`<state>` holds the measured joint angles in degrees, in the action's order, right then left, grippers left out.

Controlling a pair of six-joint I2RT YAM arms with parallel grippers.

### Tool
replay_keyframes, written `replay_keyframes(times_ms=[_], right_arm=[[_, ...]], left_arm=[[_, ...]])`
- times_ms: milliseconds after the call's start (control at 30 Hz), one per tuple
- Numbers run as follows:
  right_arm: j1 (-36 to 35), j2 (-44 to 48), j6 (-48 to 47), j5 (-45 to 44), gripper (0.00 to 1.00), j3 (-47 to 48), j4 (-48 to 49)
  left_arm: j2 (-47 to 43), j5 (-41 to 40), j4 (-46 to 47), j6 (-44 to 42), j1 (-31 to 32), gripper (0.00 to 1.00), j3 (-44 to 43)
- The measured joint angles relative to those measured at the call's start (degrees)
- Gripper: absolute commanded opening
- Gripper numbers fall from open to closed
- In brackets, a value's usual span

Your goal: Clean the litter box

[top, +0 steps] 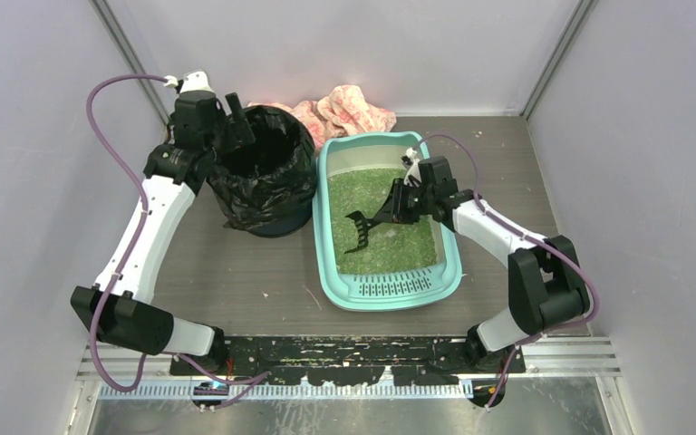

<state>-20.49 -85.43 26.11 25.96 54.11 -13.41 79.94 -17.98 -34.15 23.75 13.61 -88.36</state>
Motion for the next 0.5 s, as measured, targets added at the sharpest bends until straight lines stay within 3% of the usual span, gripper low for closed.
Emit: replay_keyframes(times_ms=[500], right_arm=[[5.4,-1.57,8.87,9.25,0.01,-4.61,8.68]], left_arm=[[-0.37,0.0,0.04,-0.17,0.55,0.85,0.0]])
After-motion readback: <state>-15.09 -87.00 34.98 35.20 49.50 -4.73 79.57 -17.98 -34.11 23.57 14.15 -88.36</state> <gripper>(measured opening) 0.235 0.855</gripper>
